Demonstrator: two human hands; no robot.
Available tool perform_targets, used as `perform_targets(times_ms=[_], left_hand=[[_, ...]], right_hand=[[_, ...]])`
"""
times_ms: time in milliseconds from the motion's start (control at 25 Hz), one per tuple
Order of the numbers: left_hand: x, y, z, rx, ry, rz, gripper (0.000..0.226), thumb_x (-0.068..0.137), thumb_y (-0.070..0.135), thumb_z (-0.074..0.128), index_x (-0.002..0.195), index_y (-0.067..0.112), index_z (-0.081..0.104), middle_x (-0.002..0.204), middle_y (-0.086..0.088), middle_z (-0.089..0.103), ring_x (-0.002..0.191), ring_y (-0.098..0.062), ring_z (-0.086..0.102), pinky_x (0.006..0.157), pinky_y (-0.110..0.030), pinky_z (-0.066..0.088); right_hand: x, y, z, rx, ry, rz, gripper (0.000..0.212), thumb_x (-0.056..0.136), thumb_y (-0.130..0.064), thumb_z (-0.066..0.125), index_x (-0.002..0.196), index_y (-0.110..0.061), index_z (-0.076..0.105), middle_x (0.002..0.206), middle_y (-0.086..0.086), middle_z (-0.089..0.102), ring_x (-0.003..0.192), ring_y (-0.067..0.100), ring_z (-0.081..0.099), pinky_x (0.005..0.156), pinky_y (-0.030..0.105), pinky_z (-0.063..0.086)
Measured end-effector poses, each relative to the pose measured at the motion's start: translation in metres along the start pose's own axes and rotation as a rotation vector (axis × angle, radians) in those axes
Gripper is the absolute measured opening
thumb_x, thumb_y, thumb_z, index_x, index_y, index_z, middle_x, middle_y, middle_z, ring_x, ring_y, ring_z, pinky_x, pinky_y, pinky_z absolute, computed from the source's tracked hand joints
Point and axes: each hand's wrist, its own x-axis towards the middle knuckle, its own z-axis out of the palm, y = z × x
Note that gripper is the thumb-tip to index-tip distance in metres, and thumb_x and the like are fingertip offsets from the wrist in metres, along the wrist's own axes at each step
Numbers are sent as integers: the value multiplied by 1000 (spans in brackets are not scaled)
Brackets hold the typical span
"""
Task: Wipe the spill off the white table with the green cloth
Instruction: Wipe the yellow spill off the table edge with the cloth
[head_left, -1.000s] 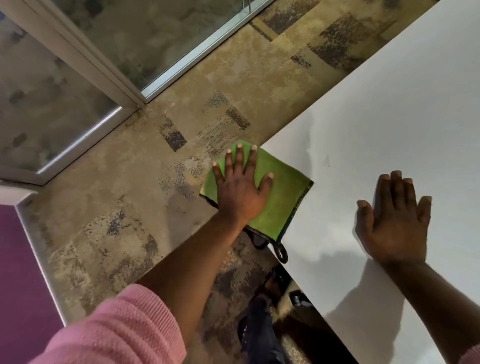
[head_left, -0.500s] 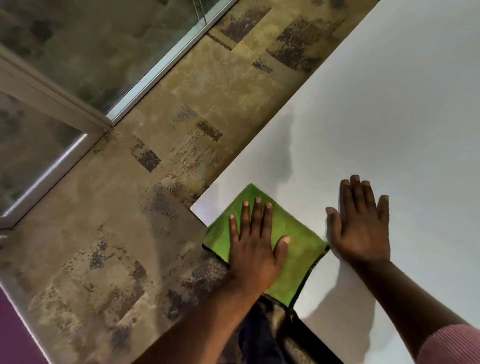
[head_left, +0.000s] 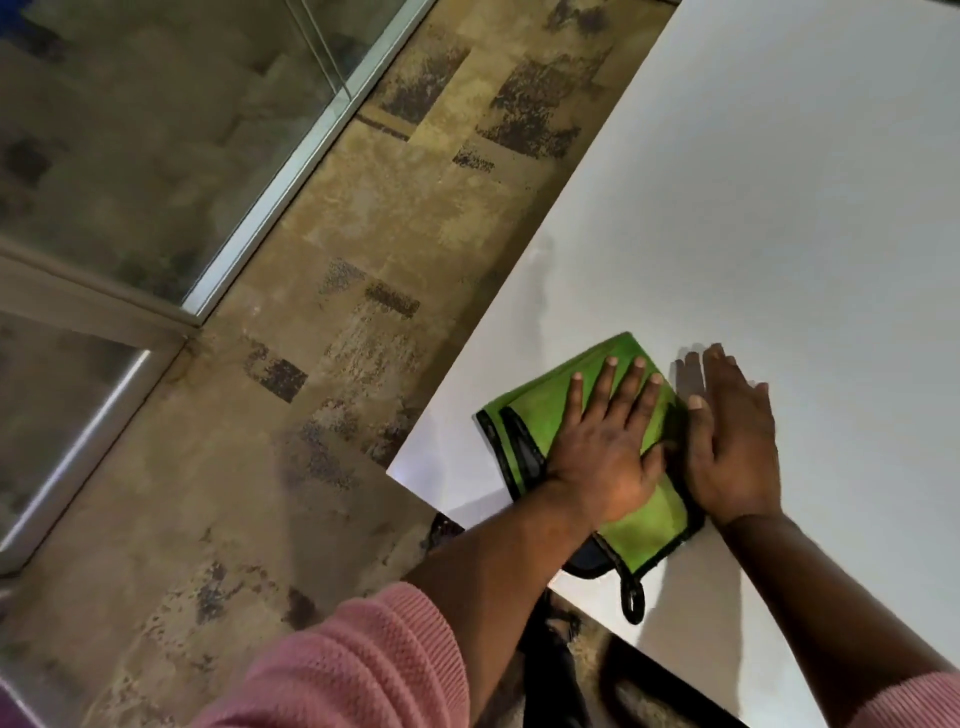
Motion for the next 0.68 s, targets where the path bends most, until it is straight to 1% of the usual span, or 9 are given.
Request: perform_targets(times_ms=[80, 160, 240, 320, 400, 480, 560, 680], left_hand=[[6, -3, -9, -65, 3, 80, 72, 105, 46, 27, 167, 17, 4, 176, -5, -3, 161, -28, -12, 128, -58, 0], [-9, -24, -16, -174, 121, 87, 67, 107, 39, 31, 166, 14, 15, 176, -5, 7, 163, -23, -4, 129, -56, 5], [-40, -65, -17, -262, 271, -31, 63, 108, 37, 32, 165, 11, 23, 175, -6, 14, 163, -22, 2, 130, -54, 6], [-75, -116, -10, -242, 340, -195, 66, 109, 41, 30, 164, 7, 23, 174, -10, 14, 163, -25, 5, 131, -54, 6], [-100, -156, -1, -188, 288, -286, 71, 108, 47, 29, 164, 4, 20, 174, -13, 13, 162, -29, 8, 129, -59, 12], [-108, -174, 9, -154, 203, -277, 75, 107, 51, 31, 165, 4, 17, 174, -14, 11, 162, -30, 9, 127, -60, 16], [-107, -177, 17, -145, 174, -245, 77, 108, 52, 31, 166, 6, 11, 175, -13, 8, 162, -29, 6, 128, -59, 14], [-104, -179, 22, -135, 151, -250, 79, 108, 55, 28, 166, 8, 4, 176, -11, 3, 163, -29, 2, 130, -56, 9]], right_hand=[[-7, -20, 3, -107, 67, -32, 57, 105, -28, 34, 159, -11, 39, 165, 11, 41, 156, 25, 31, 130, 49, 9], [-19, -40, 13, -209, 33, -68, 58, 105, -32, 35, 159, -13, 38, 168, 10, 37, 158, 24, 28, 131, 53, 8], [-30, -59, 32, -304, -93, -49, 64, 106, -47, 32, 162, -16, 33, 172, 10, 28, 161, 25, 20, 129, 59, 8], [-38, -74, 56, -426, -223, 10, 76, 104, -65, 25, 167, -22, 20, 176, 9, 11, 163, 28, 4, 128, 62, -1], [-32, -80, 73, -492, -248, 65, 86, 99, -77, 19, 168, -26, 11, 177, 8, 0, 163, 29, -7, 126, 65, -8], [-21, -83, 81, -522, -230, 78, 89, 98, -81, 17, 168, -28, 10, 177, 8, -1, 163, 30, -7, 125, 68, -6], [-6, -83, 84, -545, -224, 66, 88, 97, -82, 17, 168, -30, 7, 177, 8, -3, 163, 30, -8, 124, 70, -4], [27, -95, 95, -530, -224, 72, 89, 96, -83, 17, 168, -32, 4, 177, 9, -5, 162, 32, -10, 123, 72, -6]])
